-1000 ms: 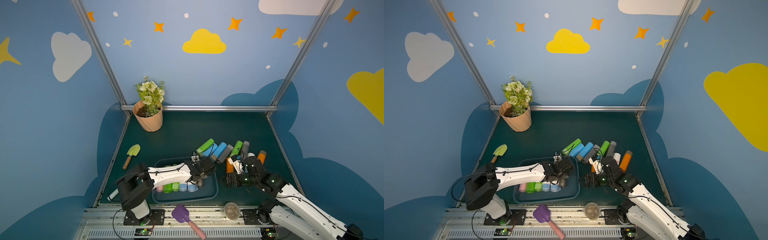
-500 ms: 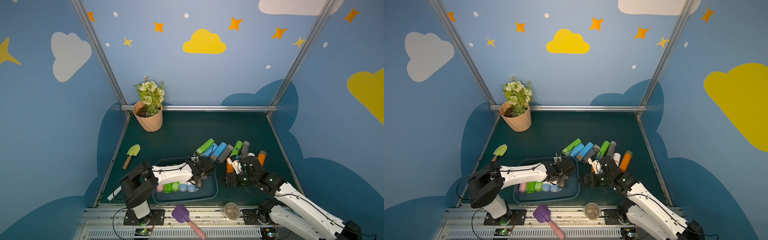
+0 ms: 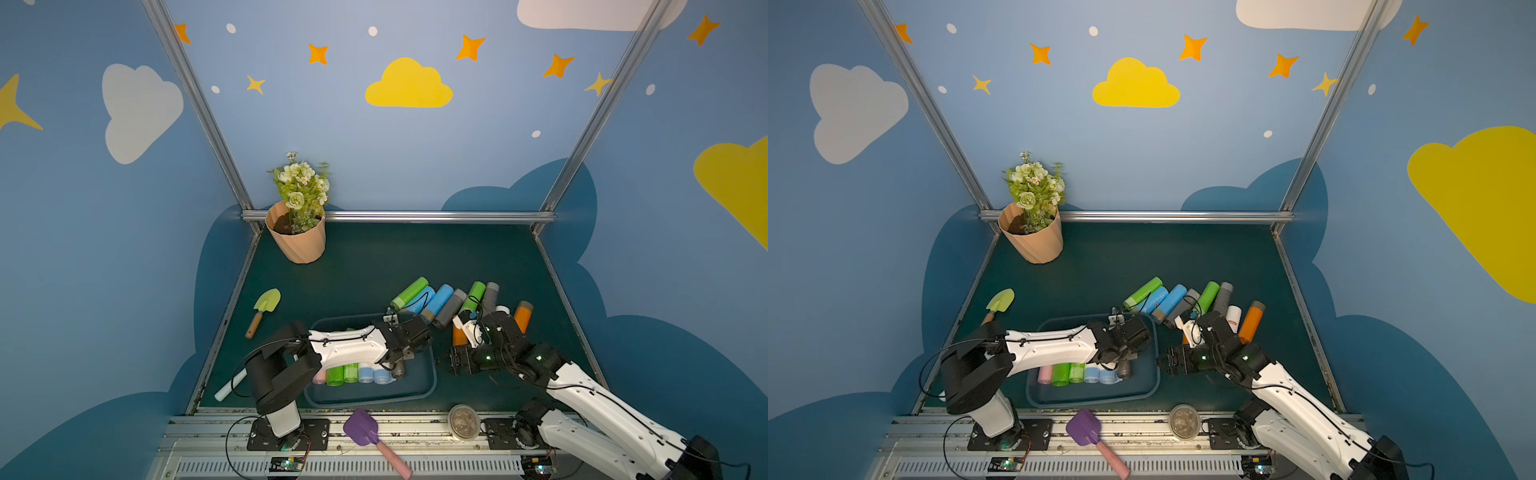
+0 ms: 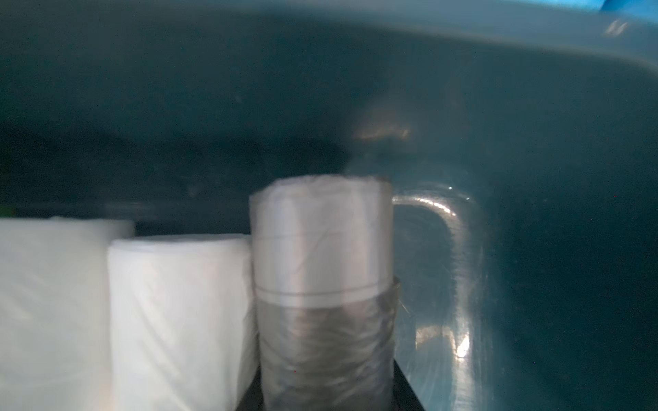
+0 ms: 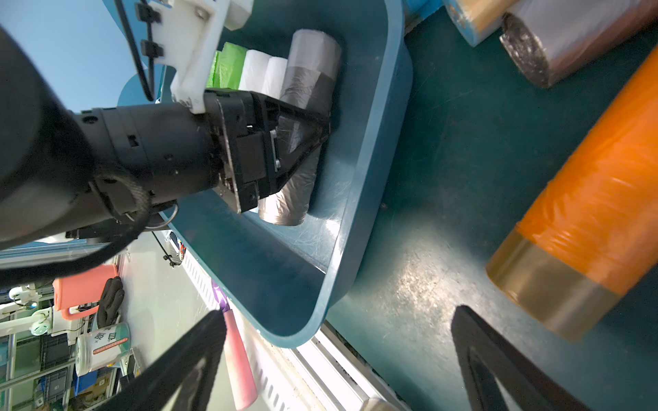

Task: Put the roll of trash bags into the storage box
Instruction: Place the roll of trash bags in the storage box.

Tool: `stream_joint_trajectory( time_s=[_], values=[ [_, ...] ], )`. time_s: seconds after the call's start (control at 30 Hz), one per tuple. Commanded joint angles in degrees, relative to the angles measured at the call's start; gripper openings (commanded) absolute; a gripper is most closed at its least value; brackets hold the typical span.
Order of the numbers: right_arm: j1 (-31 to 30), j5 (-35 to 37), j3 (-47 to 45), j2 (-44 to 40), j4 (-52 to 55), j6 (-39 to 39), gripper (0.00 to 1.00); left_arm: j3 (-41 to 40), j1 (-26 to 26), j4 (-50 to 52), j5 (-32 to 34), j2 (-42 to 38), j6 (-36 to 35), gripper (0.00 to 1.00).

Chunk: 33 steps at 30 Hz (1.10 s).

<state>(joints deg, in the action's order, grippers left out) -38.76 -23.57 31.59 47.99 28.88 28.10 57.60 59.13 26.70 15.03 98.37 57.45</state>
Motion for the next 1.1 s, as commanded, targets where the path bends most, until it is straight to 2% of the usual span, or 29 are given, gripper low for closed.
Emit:
stream_joint_trajectory(
  time_s=[0.0, 1.07],
  values=[
    [-0.2, 0.5, 1.5, 0.1, 0.0, -0.8, 0.97, 0.9, -0.3, 0.9, 0.4, 0.2, -0.3, 0.38],
    [-0.4, 0.4, 1.7, 1.1, -0.1, -1.1, 0.97, 1.6, -0.2, 3.1, 2.1, -1.4, -0.8, 0.44]
  ],
)
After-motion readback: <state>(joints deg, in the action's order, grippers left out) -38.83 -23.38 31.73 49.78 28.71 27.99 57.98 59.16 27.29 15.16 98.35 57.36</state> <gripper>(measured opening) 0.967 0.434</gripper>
